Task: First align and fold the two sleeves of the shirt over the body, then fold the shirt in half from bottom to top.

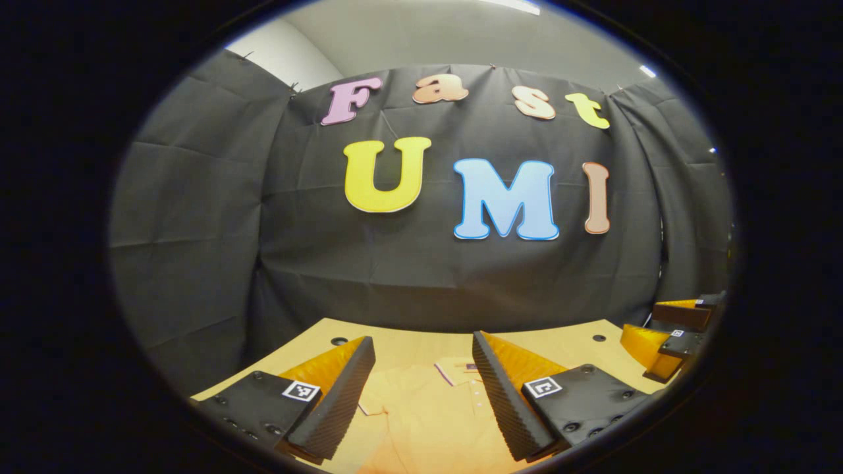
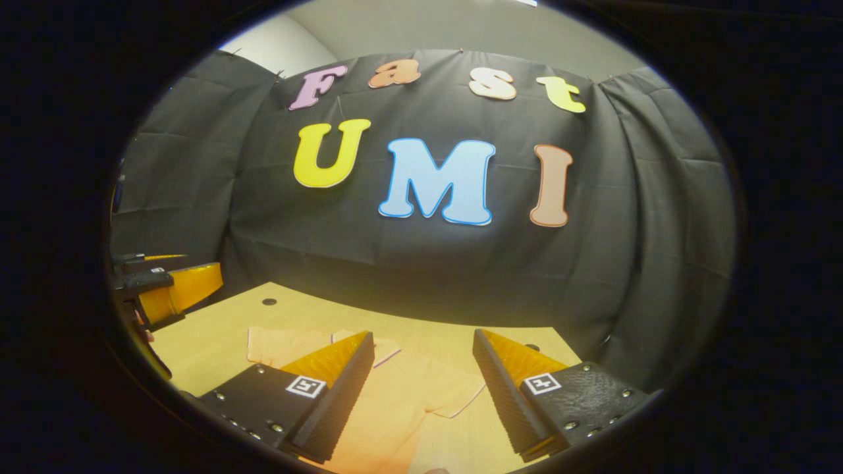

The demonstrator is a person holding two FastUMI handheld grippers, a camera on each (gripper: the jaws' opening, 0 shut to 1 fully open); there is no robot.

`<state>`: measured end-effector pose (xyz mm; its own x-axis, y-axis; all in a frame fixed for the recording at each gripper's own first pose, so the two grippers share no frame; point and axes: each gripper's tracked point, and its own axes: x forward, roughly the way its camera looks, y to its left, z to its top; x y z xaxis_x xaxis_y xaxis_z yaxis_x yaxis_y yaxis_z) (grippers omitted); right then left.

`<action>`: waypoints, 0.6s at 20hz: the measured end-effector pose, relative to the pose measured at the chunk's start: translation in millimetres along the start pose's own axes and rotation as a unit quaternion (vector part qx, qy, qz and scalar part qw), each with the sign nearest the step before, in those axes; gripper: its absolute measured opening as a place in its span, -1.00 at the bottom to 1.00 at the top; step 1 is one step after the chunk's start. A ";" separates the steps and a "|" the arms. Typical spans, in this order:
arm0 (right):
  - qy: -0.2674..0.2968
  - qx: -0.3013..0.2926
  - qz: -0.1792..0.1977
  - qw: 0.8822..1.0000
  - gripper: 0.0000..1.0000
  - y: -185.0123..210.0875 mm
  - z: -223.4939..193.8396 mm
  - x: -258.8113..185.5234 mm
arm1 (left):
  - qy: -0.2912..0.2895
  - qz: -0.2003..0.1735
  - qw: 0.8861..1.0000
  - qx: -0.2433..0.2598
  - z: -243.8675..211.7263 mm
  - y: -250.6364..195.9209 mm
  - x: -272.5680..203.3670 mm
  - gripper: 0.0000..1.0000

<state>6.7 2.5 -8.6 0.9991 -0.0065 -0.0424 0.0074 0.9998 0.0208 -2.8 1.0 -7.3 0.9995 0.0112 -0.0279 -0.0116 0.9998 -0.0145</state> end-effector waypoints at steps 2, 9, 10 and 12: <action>0.007 0.002 -0.003 1.000 0.87 -2.0 -4.7 2.6 | 0.000 0.003 1.000 -0.001 -0.3 1.3 -1.4 0.94; 0.036 0.018 -0.026 0.999 0.87 -21.0 -22.8 25.8 | 0.009 0.018 1.000 0.000 -4.0 9.6 -9.3 0.94; 0.045 0.020 -0.030 0.998 0.87 -24.7 -30.0 30.7 | 0.009 0.021 1.000 0.000 -4.0 11.0 -11.0 0.94; 0.060 0.031 -0.035 0.997 0.88 -29.1 -41.4 40.1 | 0.009 0.028 1.000 0.001 -4.5 14.5 -14.2 0.94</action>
<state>44.8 -26.0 -52.2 0.9839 -0.0690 -0.1649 0.0823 0.9938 0.0754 -17.3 15.3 -11.6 0.9966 0.0674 -0.0464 -0.0679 0.9976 -0.0098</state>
